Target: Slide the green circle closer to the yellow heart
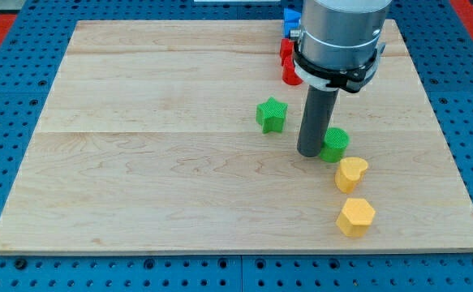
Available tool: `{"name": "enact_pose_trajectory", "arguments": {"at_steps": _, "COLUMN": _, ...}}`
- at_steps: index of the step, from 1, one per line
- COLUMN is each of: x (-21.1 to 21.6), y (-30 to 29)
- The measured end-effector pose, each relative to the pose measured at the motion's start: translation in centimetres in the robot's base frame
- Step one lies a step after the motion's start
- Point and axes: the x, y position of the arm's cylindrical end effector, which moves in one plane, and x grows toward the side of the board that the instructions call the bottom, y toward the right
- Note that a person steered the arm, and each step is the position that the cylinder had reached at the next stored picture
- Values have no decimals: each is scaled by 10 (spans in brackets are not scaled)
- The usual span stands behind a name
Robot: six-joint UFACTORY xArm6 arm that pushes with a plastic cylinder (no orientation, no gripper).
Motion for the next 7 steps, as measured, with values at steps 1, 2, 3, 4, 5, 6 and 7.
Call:
{"name": "enact_pose_trajectory", "arguments": {"at_steps": 1, "x": 0, "y": 2}}
{"name": "enact_pose_trajectory", "arguments": {"at_steps": 2, "x": -1, "y": 3}}
{"name": "enact_pose_trajectory", "arguments": {"at_steps": 3, "x": -5, "y": 17}}
{"name": "enact_pose_trajectory", "arguments": {"at_steps": 4, "x": -5, "y": 13}}
{"name": "enact_pose_trajectory", "arguments": {"at_steps": 5, "x": -5, "y": 16}}
{"name": "enact_pose_trajectory", "arguments": {"at_steps": 6, "x": -9, "y": 16}}
{"name": "enact_pose_trajectory", "arguments": {"at_steps": 7, "x": -21, "y": -25}}
